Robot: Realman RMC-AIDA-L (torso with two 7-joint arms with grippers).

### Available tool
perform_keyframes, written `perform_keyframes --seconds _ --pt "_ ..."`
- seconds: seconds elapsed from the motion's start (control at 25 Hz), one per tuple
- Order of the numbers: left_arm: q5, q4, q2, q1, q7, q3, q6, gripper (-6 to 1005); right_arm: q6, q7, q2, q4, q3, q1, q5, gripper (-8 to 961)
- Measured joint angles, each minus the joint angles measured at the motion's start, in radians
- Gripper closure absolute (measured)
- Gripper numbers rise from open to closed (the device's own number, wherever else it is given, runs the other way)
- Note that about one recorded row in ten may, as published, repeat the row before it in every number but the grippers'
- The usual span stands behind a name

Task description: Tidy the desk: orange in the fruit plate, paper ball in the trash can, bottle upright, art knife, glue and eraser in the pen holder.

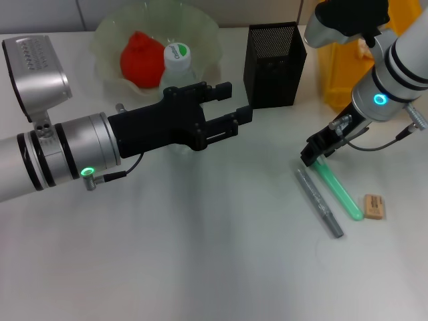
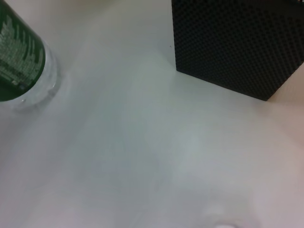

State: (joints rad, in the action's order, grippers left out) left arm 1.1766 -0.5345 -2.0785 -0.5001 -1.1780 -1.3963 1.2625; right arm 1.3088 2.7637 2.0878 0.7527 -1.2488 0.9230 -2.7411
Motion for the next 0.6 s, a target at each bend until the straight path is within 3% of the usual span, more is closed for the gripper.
perform_keyframes --seconds 0.6 --pt "0.0 0.001 0.0 0.0 0.0 0.002 0.0 394 -0.02 0.004 0.0 -0.03 0.0 0.012 0.0 532"
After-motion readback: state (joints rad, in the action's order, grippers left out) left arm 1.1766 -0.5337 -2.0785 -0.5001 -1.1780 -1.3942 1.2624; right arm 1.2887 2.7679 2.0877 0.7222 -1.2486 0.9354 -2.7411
